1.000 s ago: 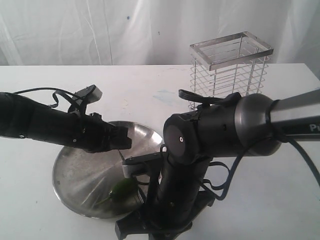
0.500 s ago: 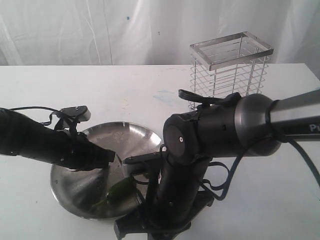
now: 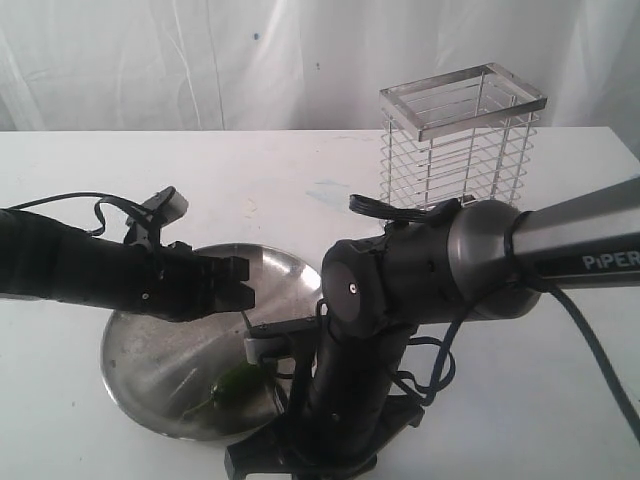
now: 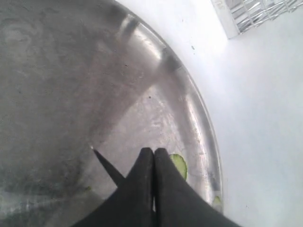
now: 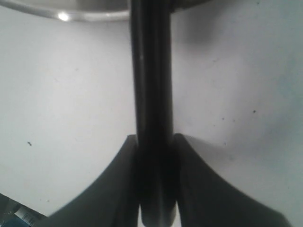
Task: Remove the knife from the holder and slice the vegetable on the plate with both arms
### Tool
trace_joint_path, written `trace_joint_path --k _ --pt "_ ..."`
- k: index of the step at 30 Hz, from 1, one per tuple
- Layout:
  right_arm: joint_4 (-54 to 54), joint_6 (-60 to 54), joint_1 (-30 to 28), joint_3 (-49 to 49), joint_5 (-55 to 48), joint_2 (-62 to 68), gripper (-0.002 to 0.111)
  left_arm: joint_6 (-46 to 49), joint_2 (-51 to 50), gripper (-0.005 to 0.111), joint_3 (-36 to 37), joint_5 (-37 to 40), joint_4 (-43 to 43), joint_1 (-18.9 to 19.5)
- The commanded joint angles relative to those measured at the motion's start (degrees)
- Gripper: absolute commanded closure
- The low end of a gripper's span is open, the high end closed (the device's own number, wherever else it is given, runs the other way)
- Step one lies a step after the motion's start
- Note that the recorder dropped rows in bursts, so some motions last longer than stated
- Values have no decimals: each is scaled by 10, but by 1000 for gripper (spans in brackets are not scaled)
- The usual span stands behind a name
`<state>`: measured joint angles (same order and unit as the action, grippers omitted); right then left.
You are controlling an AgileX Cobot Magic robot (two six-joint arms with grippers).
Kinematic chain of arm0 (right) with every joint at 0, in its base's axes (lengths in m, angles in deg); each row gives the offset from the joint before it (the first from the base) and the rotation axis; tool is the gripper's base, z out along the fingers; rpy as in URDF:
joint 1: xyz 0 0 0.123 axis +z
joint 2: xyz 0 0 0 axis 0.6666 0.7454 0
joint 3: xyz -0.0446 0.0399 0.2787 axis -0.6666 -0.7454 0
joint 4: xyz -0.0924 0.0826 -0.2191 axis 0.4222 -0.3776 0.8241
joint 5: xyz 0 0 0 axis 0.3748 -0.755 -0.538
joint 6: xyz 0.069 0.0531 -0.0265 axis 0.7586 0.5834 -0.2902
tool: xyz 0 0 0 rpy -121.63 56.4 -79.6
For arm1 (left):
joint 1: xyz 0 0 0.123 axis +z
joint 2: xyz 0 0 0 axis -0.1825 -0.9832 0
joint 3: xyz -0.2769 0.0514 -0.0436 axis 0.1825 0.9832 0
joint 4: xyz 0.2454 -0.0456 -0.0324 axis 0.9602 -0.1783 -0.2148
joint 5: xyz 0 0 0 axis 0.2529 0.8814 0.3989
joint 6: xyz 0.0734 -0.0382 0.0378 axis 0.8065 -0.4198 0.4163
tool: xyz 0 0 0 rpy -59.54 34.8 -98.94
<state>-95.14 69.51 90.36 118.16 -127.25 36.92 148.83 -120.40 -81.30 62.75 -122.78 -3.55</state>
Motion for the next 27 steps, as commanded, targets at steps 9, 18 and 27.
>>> trace_joint_path --k 9,18,27 --pt "-2 -4 1 -2 1 0 108 21 4 107 -1 24 -13 0" --pt "-2 -4 1 -2 1 0 108 80 -53 107 -1 33 -13 -27" --pt "0 -5 1 -2 -22 -1 108 56 -83 107 15 -7 -5 -32"
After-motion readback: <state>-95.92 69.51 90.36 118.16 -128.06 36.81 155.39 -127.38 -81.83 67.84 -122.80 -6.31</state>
